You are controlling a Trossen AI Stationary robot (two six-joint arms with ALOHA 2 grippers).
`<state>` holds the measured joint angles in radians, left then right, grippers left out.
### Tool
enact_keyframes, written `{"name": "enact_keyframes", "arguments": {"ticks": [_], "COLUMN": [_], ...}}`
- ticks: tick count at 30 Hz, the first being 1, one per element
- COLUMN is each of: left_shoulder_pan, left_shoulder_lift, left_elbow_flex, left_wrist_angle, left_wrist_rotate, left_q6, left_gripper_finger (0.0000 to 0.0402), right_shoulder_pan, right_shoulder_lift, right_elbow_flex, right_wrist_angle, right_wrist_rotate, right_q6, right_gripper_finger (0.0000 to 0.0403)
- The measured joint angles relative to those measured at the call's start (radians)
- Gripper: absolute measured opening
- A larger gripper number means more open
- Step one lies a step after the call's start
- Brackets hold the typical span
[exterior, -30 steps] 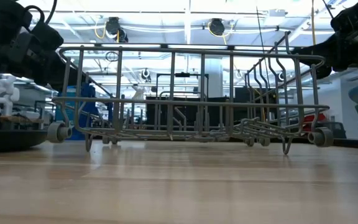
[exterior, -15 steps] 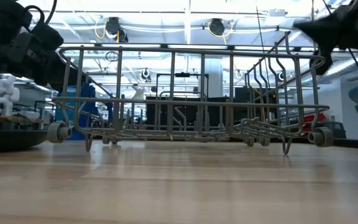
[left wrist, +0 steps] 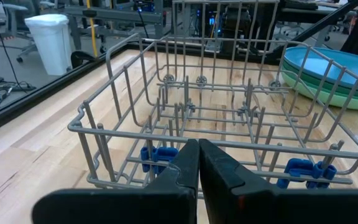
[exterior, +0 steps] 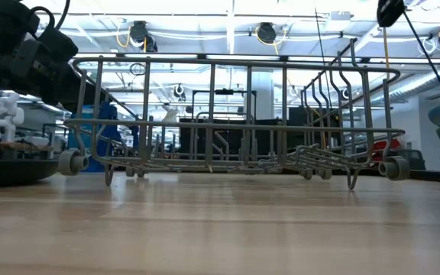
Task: Sort dishes
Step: Put the blue plate into the gray dish rack
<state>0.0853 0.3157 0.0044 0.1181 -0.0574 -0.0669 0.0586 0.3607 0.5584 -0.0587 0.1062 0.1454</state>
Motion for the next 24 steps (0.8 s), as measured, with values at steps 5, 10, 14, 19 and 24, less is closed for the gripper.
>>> {"name": "enact_keyframes", "arguments": {"ticks": [5,10,14,19,24], "left_shoulder_pan": [0.0,0.0,0.0,0.0,0.0], "left_shoulder_lift": [0.0,0.0,0.0,0.0,0.0], "left_elbow_flex": [0.0,0.0,0.0,0.0,0.0], "left_wrist_angle": [0.0,0.0,0.0,0.008,0.05], "left_wrist_rotate": [0.0,0.0,0.0,-0.026,-0.08], "left_q6": [0.0,0.0,0.0,0.073,0.099], "left_gripper_finger": [0.0013,0.0013,0.0013,0.0013,0.0013], "right_shoulder_pan": [0.002,0.05,0.145,0.25,0.271], "right_shoulder_lift": [0.128,0.239,0.322,0.449,0.583], "right_elbow_flex": [0.082,0.127,0.128,0.128,0.128], "right_wrist_angle": [-0.145,-0.41,-0.53,-0.61,-0.652], "right_wrist_rotate": [-0.058,-0.191,-0.222,-0.211,-0.208], "right_q6": [0.003,0.128,0.253,0.405,0.466], "right_gripper_finger": [0.0003,0.0046,0.0094,0.0138,0.0163]}}
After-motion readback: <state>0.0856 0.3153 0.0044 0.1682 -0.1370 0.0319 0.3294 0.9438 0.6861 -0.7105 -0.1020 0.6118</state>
